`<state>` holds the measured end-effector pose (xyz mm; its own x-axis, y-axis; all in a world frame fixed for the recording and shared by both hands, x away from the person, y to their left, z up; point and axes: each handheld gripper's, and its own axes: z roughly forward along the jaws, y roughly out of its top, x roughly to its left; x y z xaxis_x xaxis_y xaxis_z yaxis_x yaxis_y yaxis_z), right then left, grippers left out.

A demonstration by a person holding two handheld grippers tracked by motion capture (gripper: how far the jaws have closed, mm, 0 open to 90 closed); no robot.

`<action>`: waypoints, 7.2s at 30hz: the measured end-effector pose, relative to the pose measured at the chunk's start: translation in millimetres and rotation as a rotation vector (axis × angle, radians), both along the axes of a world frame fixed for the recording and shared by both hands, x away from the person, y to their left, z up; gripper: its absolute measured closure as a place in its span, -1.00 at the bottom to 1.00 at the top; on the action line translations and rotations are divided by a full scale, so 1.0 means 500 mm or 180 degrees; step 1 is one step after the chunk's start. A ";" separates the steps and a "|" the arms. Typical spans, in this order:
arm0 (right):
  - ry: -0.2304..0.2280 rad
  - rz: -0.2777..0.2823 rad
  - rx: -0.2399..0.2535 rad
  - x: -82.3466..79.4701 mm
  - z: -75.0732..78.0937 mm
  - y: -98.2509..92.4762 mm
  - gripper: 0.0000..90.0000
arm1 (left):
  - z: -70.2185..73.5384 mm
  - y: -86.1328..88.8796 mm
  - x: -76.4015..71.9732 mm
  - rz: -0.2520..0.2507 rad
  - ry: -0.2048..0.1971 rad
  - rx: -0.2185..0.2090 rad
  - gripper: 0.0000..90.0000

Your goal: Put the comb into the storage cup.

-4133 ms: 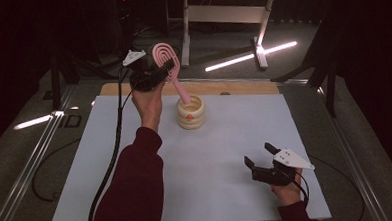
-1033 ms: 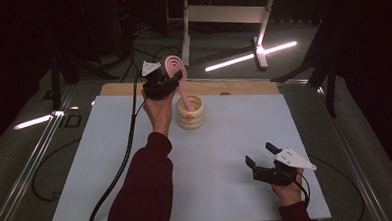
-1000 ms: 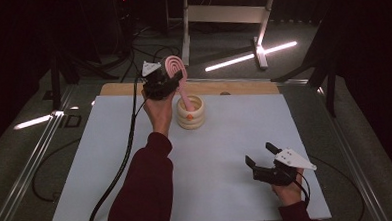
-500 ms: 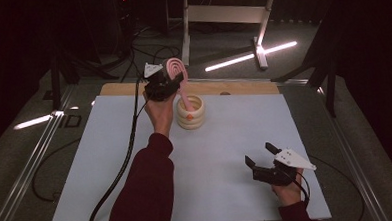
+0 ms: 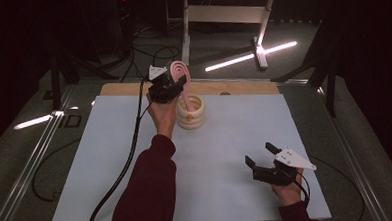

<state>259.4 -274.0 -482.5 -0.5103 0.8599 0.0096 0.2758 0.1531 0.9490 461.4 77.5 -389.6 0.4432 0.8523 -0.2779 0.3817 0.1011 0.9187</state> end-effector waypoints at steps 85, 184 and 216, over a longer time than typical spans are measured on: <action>-0.0005 -0.0005 0.0012 -0.002 0.001 0.000 -0.76 | -0.095 0.013 0.010 -0.0024 0.0328 -0.0139 0.40; -0.0008 0.0046 -0.0021 -0.001 -0.003 0.011 -0.76 | -0.042 0.122 -0.119 -0.0196 0.0334 0.0935 -1.00; -0.0048 0.0050 -0.0007 -0.005 0.000 0.009 -0.76 | -0.113 0.231 -0.312 -0.0386 -0.0036 0.1050 -1.00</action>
